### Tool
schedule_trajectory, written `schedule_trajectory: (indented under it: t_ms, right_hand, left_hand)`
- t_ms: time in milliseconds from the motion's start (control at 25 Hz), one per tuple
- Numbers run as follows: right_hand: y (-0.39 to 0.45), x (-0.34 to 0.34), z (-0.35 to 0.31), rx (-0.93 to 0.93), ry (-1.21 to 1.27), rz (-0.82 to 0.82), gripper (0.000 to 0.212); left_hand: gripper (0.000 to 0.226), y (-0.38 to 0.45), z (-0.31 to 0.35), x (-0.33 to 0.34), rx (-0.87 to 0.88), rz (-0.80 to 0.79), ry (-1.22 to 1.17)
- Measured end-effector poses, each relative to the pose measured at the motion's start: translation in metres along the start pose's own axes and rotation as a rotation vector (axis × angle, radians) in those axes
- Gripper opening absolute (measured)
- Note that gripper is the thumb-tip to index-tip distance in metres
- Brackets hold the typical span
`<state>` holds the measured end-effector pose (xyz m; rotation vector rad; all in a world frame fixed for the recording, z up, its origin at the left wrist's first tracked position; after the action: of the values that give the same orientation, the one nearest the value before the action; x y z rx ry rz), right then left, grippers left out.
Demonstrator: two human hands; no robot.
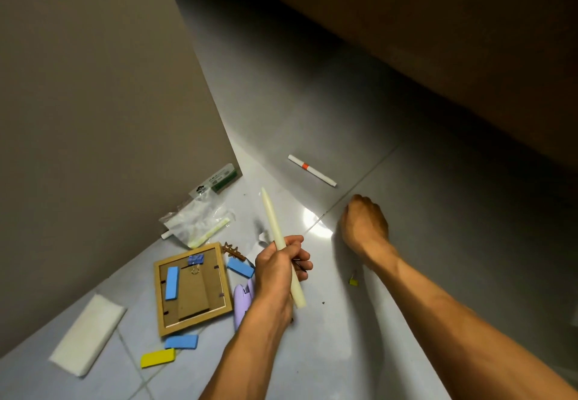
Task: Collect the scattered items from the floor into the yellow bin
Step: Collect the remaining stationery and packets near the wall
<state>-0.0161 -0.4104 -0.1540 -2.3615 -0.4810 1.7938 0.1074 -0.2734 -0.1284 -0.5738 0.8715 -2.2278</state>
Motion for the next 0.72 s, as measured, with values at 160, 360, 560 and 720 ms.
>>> schedule_trajectory:
  t_ms: [160,360,560,720]
  right_hand:
    - [-0.002,0.001,0.002,0.002,0.103,0.059,0.032]
    - [-0.057,0.030,0.006,-0.144,0.148,0.129,0.047]
    - [0.020,0.021,-0.027,-0.288,-0.079,0.025,0.066]
    - [0.041,0.004,-0.031,-0.254,-0.066,0.070,0.018]
  left_hand:
    - [0.017,0.010,0.001,0.002,-0.010,0.023,0.007]
    - [0.017,0.015,0.003,0.001,-0.028,0.008,-0.003]
    - [0.017,0.014,0.004,-0.001,-0.032,0.023,0.042]
    - [0.017,0.005,0.007,-0.007,-0.040,0.019,0.060]
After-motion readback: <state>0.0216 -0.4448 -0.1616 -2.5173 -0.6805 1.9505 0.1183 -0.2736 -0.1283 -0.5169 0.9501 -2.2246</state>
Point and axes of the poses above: each hand's wrist, its own y-axis towards the middle knuckle, its own x-axis out of the palm, z = x × y, the point moved 2 cm from there along y, towards the middle knuckle
